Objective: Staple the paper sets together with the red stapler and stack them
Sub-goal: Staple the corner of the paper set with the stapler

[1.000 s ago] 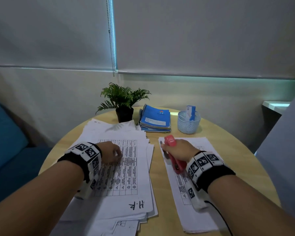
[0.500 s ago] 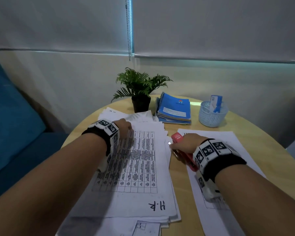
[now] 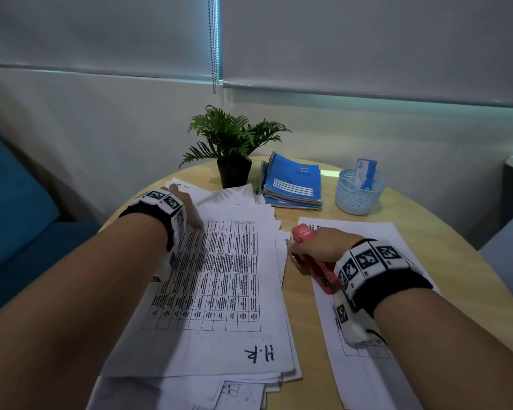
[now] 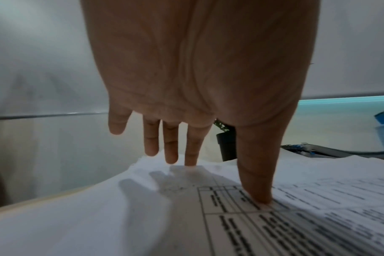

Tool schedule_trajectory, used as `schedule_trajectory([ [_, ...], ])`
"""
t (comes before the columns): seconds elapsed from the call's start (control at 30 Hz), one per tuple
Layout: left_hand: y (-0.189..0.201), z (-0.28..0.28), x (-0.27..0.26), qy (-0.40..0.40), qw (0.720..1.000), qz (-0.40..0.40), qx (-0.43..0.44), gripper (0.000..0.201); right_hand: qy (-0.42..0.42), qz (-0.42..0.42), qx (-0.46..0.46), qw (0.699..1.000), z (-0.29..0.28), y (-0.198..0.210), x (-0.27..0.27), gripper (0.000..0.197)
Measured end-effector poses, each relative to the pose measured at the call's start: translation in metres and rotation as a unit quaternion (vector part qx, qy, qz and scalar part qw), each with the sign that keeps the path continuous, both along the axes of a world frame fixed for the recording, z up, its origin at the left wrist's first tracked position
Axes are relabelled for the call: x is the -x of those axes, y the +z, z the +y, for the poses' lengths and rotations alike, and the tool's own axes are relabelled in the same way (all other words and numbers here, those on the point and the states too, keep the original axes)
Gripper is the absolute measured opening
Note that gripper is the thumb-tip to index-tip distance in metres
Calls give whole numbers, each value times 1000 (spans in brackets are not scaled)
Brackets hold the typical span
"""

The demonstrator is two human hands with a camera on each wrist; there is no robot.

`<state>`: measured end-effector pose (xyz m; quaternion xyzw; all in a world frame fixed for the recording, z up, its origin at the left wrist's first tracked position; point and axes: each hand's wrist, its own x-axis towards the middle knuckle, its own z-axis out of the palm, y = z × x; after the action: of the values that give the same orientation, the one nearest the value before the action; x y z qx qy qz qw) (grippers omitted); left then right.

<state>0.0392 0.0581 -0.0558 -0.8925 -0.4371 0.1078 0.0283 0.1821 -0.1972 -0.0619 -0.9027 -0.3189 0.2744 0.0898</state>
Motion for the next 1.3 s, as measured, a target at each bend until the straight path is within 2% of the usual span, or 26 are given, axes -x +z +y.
schedule_trajectory([
  [0.1, 1, 1, 5, 48, 997, -49, 38, 78, -4, 29, -7, 1000, -5, -3, 1, 54],
  [0.23, 0, -2, 5, 35, 990, -102, 91, 76, 3, -24, 1, 1000, -5, -4, 8, 56],
  [0.3, 1, -5, 6, 31, 988, -128, 77, 62, 12, -48, 12, 999, -5, -4, 14, 58],
  [0.4, 11, -9, 10, 2, 983, -170, 62, 38, 1, -35, -1, 999, -8, -3, 16, 57],
  [0.5, 23, -21, 20, 3, 958, -278, 68, 24, 10, 53, -58, 997, -16, 0, 17, 54],
  [0.57, 28, -26, 27, 11, 929, -369, 40, 30, 6, 153, -157, 976, -25, 5, 28, 49],
  [0.6, 30, -28, 31, 13, 902, -429, 39, 33, -2, 177, -213, 961, -29, 7, 34, 48],
  [0.67, 43, -38, 39, 18, 829, -547, 115, 39, 0, 169, -301, 939, -34, 11, 42, 43],
  [0.73, 58, -49, 44, -14, 777, -599, 194, 30, -8, 151, -349, 925, -35, 14, 47, 34],
  [0.77, 67, -59, 47, -30, 753, -617, 227, 24, -13, 164, -357, 920, -36, 17, 49, 35],
  [0.83, 86, -77, 50, -63, 704, -651, 276, 22, -26, 200, -356, 912, -37, 18, 53, 52],
  [0.93, 110, -96, 52, -117, 665, -678, 290, 23, -29, 254, -401, 880, -45, 22, 61, 62],
  [1.0, 123, -105, 52, -137, 646, -689, 297, 19, -43, 281, -446, 849, -53, 30, 60, 60],
  [1.07, 131, -109, 52, -139, 629, -704, 301, 17, -69, 311, -489, 812, -64, 40, 57, 49],
  [1.13, 135, -111, 50, -125, 635, -706, 288, 19, -109, 304, -511, 797, -74, 51, 49, 39],
  [1.2, 133, -111, 48, -109, 669, -681, 279, 37, -137, 272, -496, 813, -86, 62, 40, 34],
  [1.23, 131, -113, 47, -109, 702, -652, 267, 44, -143, 263, -477, 826, -91, 65, 33, 33],
  [1.3, 123, -118, 45, -127, 800, -547, 211, 45, -147, 255, -431, 853, -100, 68, 24, 35],
])
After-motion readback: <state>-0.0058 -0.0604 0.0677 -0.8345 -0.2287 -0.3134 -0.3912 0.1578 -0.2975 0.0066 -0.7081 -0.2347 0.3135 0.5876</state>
